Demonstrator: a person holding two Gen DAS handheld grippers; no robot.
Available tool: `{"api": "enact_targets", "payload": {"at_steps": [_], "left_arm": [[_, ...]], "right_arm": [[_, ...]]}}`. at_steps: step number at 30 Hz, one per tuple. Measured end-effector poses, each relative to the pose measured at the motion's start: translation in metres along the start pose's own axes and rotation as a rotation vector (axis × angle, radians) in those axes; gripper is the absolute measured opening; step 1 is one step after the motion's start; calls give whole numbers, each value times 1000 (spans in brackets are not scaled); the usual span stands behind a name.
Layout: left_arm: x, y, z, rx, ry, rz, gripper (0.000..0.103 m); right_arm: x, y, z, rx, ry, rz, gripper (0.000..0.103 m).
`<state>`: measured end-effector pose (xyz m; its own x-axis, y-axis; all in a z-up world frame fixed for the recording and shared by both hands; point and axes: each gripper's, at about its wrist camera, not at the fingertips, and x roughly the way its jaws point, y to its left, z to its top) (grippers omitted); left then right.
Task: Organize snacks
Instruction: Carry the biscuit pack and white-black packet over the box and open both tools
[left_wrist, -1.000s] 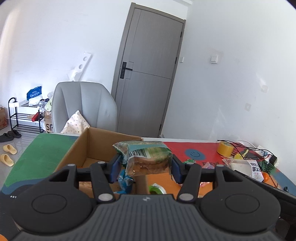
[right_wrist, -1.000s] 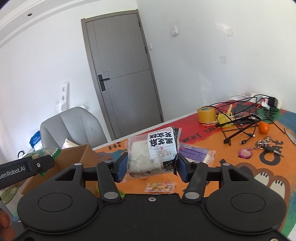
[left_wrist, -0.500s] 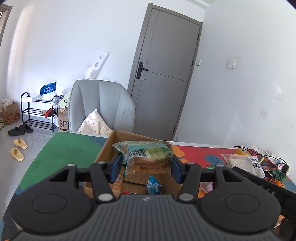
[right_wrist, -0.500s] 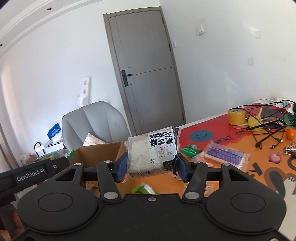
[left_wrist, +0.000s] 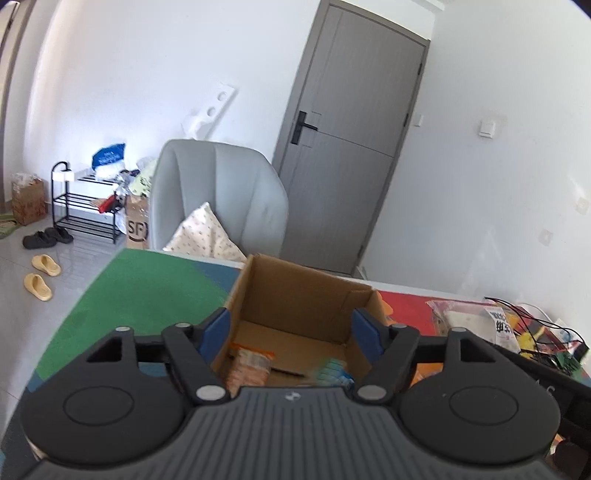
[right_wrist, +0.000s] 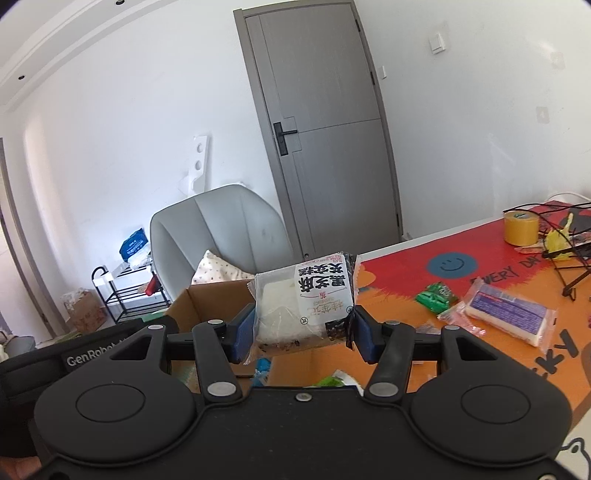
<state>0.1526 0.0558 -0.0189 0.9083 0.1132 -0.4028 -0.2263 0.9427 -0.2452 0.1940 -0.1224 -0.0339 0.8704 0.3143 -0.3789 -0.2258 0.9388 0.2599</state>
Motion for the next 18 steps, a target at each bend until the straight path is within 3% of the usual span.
{"api": "enact_targets", "payload": {"at_steps": [16,18], "left_arm": [[-8,50,13,-63,-14,147,83],[-8,54,13,-68,-11,159,84]], "right_arm": [[36,36,8,7,71,132,55],[39,38,9,22,74,153,61]]}}
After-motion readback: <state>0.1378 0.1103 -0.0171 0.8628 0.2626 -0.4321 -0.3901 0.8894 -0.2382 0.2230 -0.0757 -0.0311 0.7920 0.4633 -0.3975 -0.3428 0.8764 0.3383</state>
